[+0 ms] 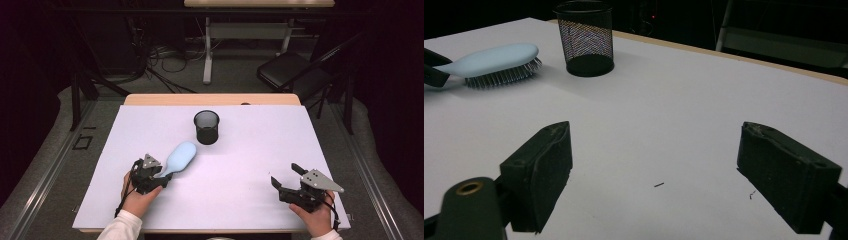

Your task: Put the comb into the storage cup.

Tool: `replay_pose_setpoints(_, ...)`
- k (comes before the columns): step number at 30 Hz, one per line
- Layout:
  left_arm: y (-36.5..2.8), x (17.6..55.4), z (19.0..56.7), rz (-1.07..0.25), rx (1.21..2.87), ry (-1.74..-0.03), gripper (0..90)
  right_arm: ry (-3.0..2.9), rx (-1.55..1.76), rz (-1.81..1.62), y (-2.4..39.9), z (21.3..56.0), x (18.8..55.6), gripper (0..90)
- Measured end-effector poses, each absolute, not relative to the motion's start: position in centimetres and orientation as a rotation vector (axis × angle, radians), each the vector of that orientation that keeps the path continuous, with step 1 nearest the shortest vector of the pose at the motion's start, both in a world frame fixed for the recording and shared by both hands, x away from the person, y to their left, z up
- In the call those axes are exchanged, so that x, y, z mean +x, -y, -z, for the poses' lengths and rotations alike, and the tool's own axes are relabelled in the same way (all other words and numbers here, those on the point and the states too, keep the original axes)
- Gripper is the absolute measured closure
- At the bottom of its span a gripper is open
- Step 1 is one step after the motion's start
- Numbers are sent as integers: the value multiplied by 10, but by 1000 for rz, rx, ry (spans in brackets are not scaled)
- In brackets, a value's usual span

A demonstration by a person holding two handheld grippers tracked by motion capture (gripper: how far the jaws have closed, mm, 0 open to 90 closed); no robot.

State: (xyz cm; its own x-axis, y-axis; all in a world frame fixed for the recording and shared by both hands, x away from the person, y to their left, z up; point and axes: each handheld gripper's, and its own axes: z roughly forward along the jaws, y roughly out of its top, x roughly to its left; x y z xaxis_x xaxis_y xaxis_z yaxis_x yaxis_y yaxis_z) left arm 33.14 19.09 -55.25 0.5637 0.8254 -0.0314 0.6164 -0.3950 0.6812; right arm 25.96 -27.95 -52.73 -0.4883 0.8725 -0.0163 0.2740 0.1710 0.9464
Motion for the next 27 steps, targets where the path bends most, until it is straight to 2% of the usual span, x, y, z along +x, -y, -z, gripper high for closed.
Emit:
replay_pose_setpoints(20, -185, 331, 553, -380, 2202, -1137, 637, -1872, 1076, -1322, 280, 527, 260, 141)
replay_pose_setpoints(27, -185, 331, 553, -375, 2221, -1132, 665, -1872, 1076, -1322, 280, 527, 260, 141)
